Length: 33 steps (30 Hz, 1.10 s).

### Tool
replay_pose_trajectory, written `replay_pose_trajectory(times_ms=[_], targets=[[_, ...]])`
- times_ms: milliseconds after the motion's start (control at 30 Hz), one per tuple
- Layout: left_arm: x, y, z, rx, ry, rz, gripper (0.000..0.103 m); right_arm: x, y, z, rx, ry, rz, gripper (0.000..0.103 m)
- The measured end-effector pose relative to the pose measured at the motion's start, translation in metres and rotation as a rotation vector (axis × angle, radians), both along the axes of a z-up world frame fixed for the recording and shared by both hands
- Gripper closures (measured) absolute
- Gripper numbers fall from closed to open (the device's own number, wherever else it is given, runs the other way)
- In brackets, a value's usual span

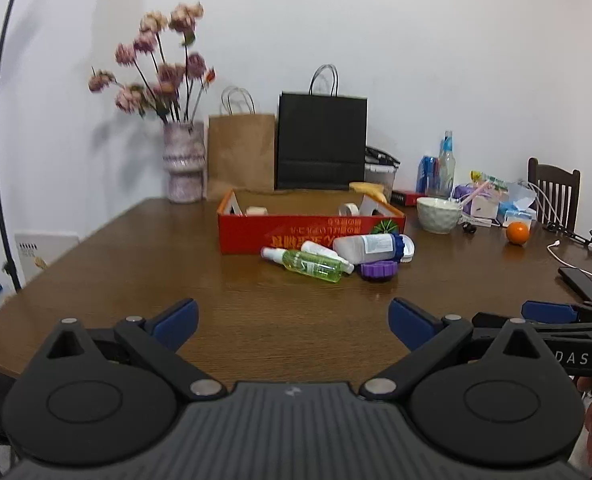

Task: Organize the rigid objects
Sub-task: 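Withdraw both open tools from the box back over the table, then grasp the green spray bottle with the left tool while the right tool grasps the white tube bottle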

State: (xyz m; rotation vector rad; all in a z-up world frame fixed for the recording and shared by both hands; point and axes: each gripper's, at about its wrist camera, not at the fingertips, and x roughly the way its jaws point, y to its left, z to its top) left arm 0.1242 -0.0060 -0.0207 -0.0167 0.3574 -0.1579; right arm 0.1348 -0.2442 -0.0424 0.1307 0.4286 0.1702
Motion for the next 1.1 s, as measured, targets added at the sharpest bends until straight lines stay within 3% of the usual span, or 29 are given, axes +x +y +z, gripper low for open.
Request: replay_pose_trajectory(times_ms=[233,400,533,633,700,767,867,933,1000,1100], targets=[[0.086,-0.014,-0.007,-0.068,0.101,0.016,0.000,0.061,-0.017,0.001,-0.007,0.027,0.001,0.026],[0.160,-0.023,-0.006,-0.113,0.107,0.034,0.001,0.118,-0.017,0.008,-0.027,0.026,0.056,0.045],[0.217,-0.023,-0.015,-0.168,0.189,0.053,0.008,0.161,-0.008,0.005,-0.044,0.041,0.102,0.051],[0.258,-0.022,-0.028,-0.219,0.267,0.098,0.019,0.189,-0.002,0.003,-0.042,0.043,0.121,0.059],[0.279,-0.025,-0.035,-0.211,0.299,0.094,0.023,0.207,0.002,0.003,-0.043,0.043,0.125,0.061],[0.292,-0.028,-0.041,-0.173,0.315,0.081,0.030,0.221,0.006,0.004,-0.045,0.039,0.134,0.063],[0.302,-0.026,-0.052,-0.200,0.367,0.057,0.049,0.245,0.015,0.005,-0.058,0.037,0.162,0.065],[0.300,-0.024,-0.056,-0.217,0.358,0.016,0.052,0.260,0.023,0.006,-0.066,0.044,0.183,0.066],[0.295,-0.021,-0.055,-0.189,0.347,-0.028,0.061,0.275,0.033,0.006,-0.090,0.054,0.216,0.066],[0.290,-0.008,-0.052,-0.136,0.332,-0.023,0.066,0.294,0.051,0.004,-0.140,0.084,0.271,0.066]])
